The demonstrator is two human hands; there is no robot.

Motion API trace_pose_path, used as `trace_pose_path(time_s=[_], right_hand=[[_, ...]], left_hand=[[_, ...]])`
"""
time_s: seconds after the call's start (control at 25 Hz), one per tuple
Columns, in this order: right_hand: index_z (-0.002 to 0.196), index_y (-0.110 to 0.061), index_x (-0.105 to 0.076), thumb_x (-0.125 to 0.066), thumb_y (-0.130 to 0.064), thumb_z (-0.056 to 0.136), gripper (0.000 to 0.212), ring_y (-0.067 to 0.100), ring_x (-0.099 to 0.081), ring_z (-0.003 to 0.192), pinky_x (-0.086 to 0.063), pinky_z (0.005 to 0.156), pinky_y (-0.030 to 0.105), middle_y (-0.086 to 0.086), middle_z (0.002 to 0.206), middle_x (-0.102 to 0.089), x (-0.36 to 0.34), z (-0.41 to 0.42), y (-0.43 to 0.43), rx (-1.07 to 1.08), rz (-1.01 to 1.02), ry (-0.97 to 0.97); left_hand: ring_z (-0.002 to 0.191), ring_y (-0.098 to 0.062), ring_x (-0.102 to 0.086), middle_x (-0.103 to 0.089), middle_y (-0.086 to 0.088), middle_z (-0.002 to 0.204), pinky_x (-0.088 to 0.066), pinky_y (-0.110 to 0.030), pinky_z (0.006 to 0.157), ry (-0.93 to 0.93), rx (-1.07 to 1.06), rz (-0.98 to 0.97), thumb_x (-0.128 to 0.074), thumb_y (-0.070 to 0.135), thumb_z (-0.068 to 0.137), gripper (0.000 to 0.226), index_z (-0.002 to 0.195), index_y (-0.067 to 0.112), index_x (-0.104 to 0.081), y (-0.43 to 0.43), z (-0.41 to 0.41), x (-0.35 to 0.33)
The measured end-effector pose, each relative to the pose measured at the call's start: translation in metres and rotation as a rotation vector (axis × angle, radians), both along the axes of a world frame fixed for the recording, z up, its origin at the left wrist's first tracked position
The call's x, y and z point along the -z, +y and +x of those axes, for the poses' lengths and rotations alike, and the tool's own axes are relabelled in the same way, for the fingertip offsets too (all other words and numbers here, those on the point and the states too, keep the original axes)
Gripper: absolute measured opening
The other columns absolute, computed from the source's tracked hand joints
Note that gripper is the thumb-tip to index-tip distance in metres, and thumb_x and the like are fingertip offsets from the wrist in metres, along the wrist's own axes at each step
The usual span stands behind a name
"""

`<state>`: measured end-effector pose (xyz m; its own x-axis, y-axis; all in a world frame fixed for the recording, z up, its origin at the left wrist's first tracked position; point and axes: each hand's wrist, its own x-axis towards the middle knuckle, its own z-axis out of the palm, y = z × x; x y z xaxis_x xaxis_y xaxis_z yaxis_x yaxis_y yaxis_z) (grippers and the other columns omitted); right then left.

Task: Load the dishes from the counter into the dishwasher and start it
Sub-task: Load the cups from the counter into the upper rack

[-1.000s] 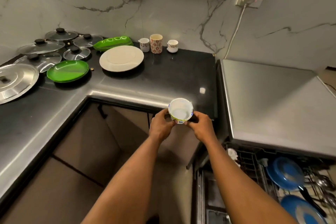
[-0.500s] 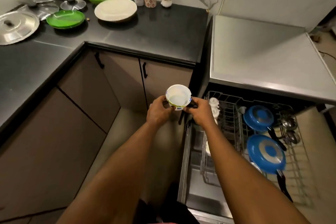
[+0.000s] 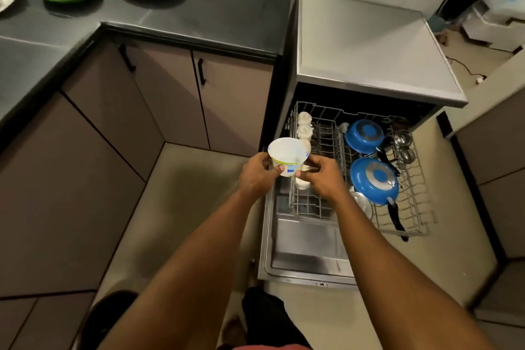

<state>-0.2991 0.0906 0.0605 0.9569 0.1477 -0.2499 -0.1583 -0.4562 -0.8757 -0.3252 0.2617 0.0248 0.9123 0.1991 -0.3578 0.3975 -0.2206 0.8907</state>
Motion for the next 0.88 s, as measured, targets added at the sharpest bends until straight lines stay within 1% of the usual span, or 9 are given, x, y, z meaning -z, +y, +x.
trace_pose_path(time_s=[0.12, 0.24, 0.36, 0.44, 0.52, 0.6, 0.68, 0.76, 0.88], right_hand=[[0.128, -0.001, -0.058, -0.071, 0.011, 0.077, 0.054, 0.022, -0.065, 0.098, -0.055, 0.071, 0.018, 0.002, 0.110, -0.065, -0.005, -0.016, -0.023, 0.025, 0.022, 0.049], [0.127, -0.002, -0.058, -0.072, 0.009, 0.076, 0.054, 0.017, -0.065, 0.096, -0.055, 0.074, 0.019, 0.005, 0.110, -0.067, -0.004, -0.017, -0.042, 0.032, 0.062, 0.104], [0.120, -0.003, -0.062, -0.073, 0.009, 0.075, 0.048, 0.015, -0.067, 0.091, -0.055, 0.074, 0.019, 0.008, 0.107, -0.070, 0.010, -0.010, -0.065, 0.010, 0.039, 0.187], [0.117, -0.003, -0.064, -0.073, 0.007, 0.078, 0.042, 0.014, -0.067, 0.087, -0.053, 0.069, 0.016, 0.007, 0.102, -0.071, 0.022, 0.001, -0.083, 0.010, 0.001, 0.207], [0.115, -0.004, -0.065, -0.071, 0.000, 0.082, 0.034, 0.013, -0.066, 0.083, -0.052, 0.071, 0.017, 0.006, 0.097, -0.071, 0.037, 0.013, -0.098, 0.016, -0.032, 0.208], [0.113, -0.004, -0.067, -0.070, -0.008, 0.086, 0.028, 0.015, -0.067, 0.083, -0.054, 0.076, 0.024, 0.007, 0.095, -0.072, 0.061, 0.026, -0.115, -0.013, -0.082, 0.215], [0.105, -0.004, -0.071, -0.070, -0.016, 0.088, 0.021, 0.021, -0.068, 0.083, -0.053, 0.079, 0.033, 0.008, 0.091, -0.073, 0.086, 0.034, -0.127, -0.031, -0.133, 0.231], [0.090, -0.009, -0.073, -0.068, -0.022, 0.089, 0.014, 0.022, -0.064, 0.071, -0.049, 0.069, 0.032, 0.005, 0.074, -0.070, 0.113, 0.039, -0.134, -0.049, -0.184, 0.253], [0.073, -0.011, -0.066, -0.065, -0.030, 0.092, 0.026, 0.013, -0.048, 0.054, -0.036, 0.054, 0.028, -0.002, 0.056, -0.055, 0.146, 0.043, -0.136, -0.074, -0.280, 0.311]], left_hand=[[0.103, -0.031, -0.068, -0.072, -0.005, 0.110, -0.054, -0.049, 0.088, 0.050, -0.006, -0.086, -0.071, 0.040, 0.084, 0.046, 0.118, 0.011, -0.064, -0.027, -0.012, 0.000], [0.096, -0.034, -0.069, -0.072, -0.005, 0.107, -0.055, -0.042, 0.080, 0.088, -0.007, -0.114, -0.064, 0.039, 0.092, 0.036, 0.117, 0.013, -0.065, -0.047, -0.011, -0.002], [0.077, -0.021, -0.064, -0.072, -0.009, 0.105, -0.055, -0.036, 0.073, 0.156, -0.018, -0.129, -0.058, 0.032, 0.098, 0.029, 0.116, 0.011, -0.065, -0.070, -0.002, 0.003], [0.071, -0.020, -0.060, -0.070, -0.012, 0.093, -0.052, -0.034, 0.064, 0.210, -0.027, -0.160, -0.056, 0.029, 0.099, 0.026, 0.115, 0.010, -0.063, -0.089, 0.007, 0.012], [0.069, -0.020, -0.056, -0.063, -0.010, 0.083, -0.049, -0.035, 0.068, 0.258, -0.046, -0.187, -0.056, 0.024, 0.100, 0.026, 0.116, 0.005, -0.063, -0.105, 0.012, 0.024], [0.069, -0.018, -0.057, -0.063, -0.012, 0.084, -0.047, -0.035, 0.073, 0.295, -0.081, -0.200, -0.056, 0.018, 0.099, 0.026, 0.117, 0.001, -0.064, -0.126, 0.015, 0.040], [0.080, -0.028, -0.065, -0.068, -0.026, 0.099, -0.047, -0.037, 0.075, 0.329, -0.120, -0.202, -0.057, 0.014, 0.098, 0.028, 0.121, 0.000, -0.063, -0.147, 0.014, 0.062], [0.103, -0.042, -0.064, -0.066, -0.028, 0.113, -0.052, -0.046, 0.080, 0.371, -0.182, -0.194, -0.058, 0.009, 0.095, 0.029, 0.124, 0.004, -0.062, -0.165, 0.014, 0.086], [0.104, -0.047, -0.062, -0.066, -0.027, 0.109, -0.053, -0.054, 0.082, 0.426, -0.271, -0.139, -0.057, 0.011, 0.095, 0.034, 0.128, 0.004, -0.059, -0.183, 0.016, 0.116]])
